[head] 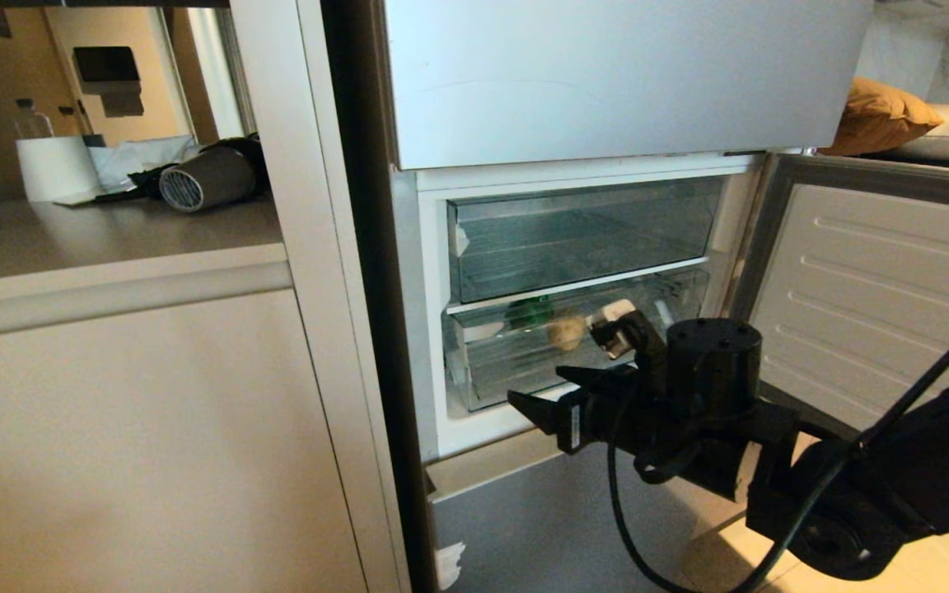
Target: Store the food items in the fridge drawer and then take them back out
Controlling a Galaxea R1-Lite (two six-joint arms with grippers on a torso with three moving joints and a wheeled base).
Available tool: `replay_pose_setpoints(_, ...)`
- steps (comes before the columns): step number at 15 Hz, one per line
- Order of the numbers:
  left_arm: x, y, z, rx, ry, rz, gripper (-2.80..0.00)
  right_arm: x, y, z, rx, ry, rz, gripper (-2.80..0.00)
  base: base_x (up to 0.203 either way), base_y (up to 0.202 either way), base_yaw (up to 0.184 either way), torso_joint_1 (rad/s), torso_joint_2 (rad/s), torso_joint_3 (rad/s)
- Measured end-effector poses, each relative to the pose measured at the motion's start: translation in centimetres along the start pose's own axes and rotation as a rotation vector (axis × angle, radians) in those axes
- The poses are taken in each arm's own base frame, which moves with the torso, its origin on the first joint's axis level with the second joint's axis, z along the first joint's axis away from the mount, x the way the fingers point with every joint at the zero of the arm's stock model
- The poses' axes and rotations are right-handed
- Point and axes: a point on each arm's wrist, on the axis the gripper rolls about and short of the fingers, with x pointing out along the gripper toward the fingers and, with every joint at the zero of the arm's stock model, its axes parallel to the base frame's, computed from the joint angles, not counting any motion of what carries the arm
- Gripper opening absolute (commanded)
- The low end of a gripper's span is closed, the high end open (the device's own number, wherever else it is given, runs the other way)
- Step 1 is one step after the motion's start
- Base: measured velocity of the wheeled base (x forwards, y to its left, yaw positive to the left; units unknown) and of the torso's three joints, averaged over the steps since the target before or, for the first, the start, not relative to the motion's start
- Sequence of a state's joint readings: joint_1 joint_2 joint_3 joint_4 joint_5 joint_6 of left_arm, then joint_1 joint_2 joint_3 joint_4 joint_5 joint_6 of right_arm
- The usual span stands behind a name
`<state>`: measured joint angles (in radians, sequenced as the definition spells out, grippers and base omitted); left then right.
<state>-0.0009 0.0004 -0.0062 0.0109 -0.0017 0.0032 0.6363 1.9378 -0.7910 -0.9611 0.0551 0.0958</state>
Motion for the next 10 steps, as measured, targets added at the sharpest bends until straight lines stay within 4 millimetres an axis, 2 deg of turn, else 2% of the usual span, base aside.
replay_pose_setpoints(6, 0.0, 0.0, 0.0, 0.000, 0.000, 0.000, -2.80, 5.2, 0.9, -0.9, -0.057, -0.046, -0.077, 0.00, 0.000, 0.000, 0.000, 0.000, 0.00, 0.000)
replay_pose_setpoints(10, 0.0, 0.0, 0.0, 0.000, 0.000, 0.001, -2.80, 7.2, 0.9, -1.1, -0.052, -0.075, -0.133, 0.00, 0.000, 0.000, 0.000, 0.000, 0.00, 0.000)
